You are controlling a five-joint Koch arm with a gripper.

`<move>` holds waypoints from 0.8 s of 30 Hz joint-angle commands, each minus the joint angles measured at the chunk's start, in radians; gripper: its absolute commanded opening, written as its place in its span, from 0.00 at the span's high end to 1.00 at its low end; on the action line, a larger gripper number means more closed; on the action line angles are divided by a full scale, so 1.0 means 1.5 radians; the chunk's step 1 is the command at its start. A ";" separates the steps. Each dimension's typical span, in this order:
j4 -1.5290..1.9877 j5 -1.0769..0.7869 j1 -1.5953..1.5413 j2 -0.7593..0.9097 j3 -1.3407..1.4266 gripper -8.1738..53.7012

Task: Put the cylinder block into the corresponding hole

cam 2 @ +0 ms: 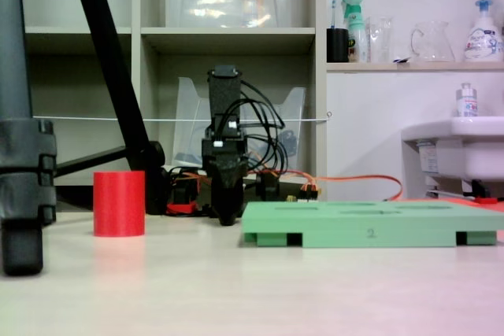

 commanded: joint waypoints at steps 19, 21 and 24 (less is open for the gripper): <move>-0.034 0.274 0.108 0.052 0.048 0.30; -0.075 0.325 0.140 0.052 0.049 0.30; -0.277 0.525 0.175 0.052 0.048 0.32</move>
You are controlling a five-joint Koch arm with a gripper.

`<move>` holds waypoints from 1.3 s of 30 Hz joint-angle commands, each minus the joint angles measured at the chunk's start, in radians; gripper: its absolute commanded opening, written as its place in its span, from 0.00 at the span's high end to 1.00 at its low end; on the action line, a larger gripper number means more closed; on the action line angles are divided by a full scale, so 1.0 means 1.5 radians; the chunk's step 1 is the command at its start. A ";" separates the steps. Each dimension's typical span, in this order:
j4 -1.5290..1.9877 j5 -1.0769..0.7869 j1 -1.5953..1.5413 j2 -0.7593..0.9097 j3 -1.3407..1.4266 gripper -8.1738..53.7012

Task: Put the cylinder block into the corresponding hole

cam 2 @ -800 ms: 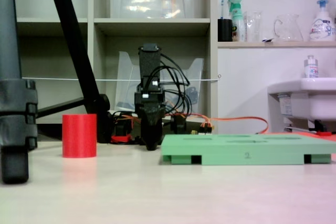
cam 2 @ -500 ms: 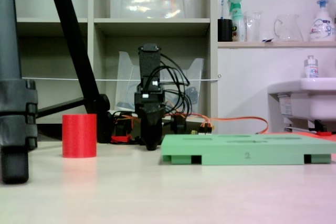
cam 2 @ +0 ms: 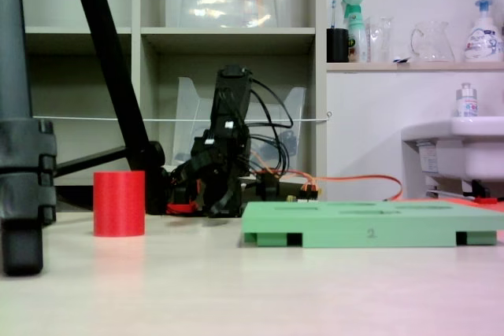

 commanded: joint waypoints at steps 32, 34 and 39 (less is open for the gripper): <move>-0.994 0.637 0.081 -0.637 -0.021 0.17; -0.996 0.636 0.079 -0.665 -0.039 0.04; -0.998 0.633 0.112 -0.705 -0.078 0.02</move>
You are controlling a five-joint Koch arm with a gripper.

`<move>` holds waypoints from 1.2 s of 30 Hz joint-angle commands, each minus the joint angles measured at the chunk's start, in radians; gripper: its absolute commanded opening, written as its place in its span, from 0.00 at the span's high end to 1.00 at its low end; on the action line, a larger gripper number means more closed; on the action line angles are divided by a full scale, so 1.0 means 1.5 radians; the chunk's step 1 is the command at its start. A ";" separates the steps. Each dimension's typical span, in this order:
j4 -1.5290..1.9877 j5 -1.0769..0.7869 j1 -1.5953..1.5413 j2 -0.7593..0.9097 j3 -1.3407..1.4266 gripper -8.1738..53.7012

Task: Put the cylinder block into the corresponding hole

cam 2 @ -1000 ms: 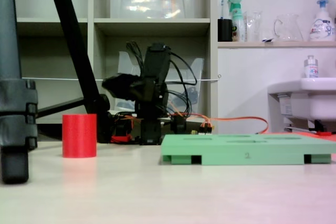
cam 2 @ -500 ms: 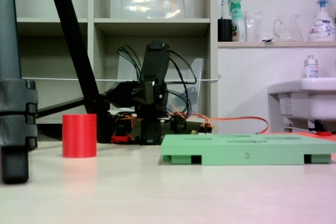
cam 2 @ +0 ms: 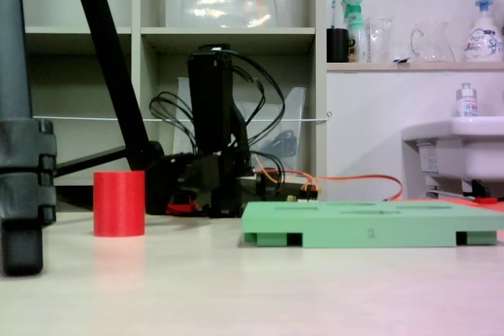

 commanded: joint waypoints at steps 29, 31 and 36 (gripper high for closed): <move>0.020 0.003 0.101 -0.173 -0.332 0.11; 0.021 0.003 0.105 -0.173 -0.332 0.25; 0.076 0.004 0.128 -0.153 -0.328 0.45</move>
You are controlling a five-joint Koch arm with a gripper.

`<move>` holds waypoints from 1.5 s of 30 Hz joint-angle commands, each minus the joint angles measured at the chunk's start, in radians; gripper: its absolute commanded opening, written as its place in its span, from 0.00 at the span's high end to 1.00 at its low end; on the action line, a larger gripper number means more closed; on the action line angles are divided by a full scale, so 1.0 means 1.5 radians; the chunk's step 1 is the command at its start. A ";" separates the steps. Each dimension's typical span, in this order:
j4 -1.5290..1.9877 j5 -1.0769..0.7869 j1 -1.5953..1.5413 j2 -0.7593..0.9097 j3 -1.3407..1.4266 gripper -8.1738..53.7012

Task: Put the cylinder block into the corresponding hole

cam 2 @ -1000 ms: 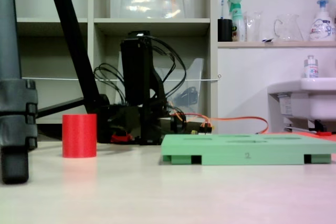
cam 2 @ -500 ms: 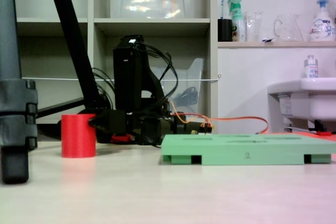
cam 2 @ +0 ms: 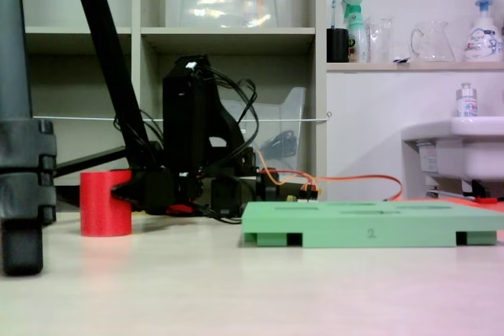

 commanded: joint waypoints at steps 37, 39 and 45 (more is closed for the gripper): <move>0.406 0.075 -0.732 0.617 0.125 0.64; 0.400 0.086 -0.750 0.621 0.140 0.64; 0.365 0.084 -0.810 0.547 0.138 0.64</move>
